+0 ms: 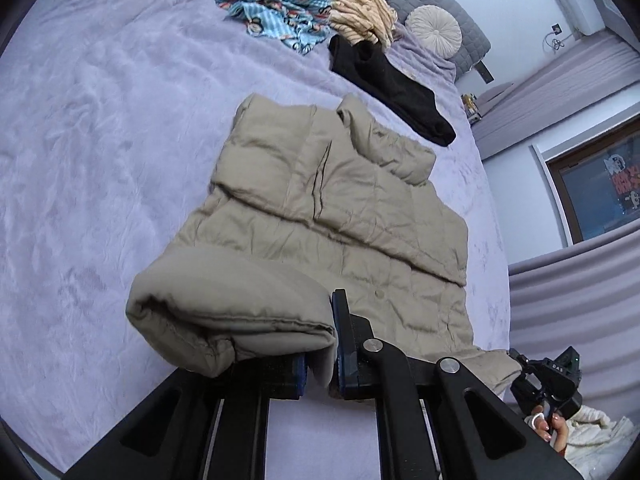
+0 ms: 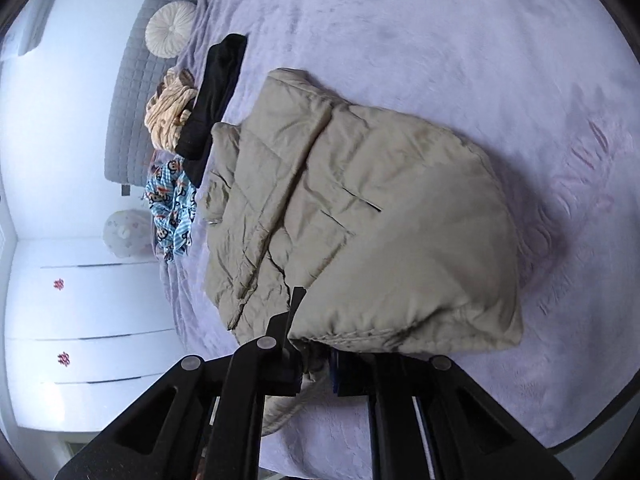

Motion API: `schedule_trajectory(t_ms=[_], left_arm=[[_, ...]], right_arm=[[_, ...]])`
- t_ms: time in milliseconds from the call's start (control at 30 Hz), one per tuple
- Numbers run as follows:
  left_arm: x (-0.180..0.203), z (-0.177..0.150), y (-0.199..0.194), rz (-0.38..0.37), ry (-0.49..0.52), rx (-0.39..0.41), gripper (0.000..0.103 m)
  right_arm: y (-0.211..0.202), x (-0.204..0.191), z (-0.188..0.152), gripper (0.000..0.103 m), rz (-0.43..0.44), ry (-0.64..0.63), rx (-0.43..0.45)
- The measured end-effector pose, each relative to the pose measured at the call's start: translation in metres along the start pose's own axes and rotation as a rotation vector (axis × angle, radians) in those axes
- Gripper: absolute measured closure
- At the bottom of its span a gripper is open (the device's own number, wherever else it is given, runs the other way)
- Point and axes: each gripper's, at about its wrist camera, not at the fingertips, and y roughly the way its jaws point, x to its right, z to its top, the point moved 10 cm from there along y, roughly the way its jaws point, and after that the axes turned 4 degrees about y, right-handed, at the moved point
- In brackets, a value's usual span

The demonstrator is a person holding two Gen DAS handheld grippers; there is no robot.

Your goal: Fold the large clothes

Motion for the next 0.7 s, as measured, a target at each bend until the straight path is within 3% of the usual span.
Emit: schedule_trajectory(t_ms=[233,333,533,700], left_arm=[[0.026,0.089,0.009,0.104,0.020,0.161,0.091],[0.027,0.123,0.028,0.146,0.020,0.192,0.091],[0.012,0.185,0.094,0.229,0.065,0.158,0.091],[-0.015,0.214,0.155,0.268,0.048,0.104,0.091]], right_arm=[[0.026,-0.090,0.069,0.093,0.026,-0.230,-0.058],[0.051,-0.124,0.100,0.093,0.020,-0.319,-0.085],[0.113,-0.171,0.157,0.093,-0.033,-0.426,-0.076],[0.172,-0.177,0.191,0.093,-0.116,-0.450,-0.059]])
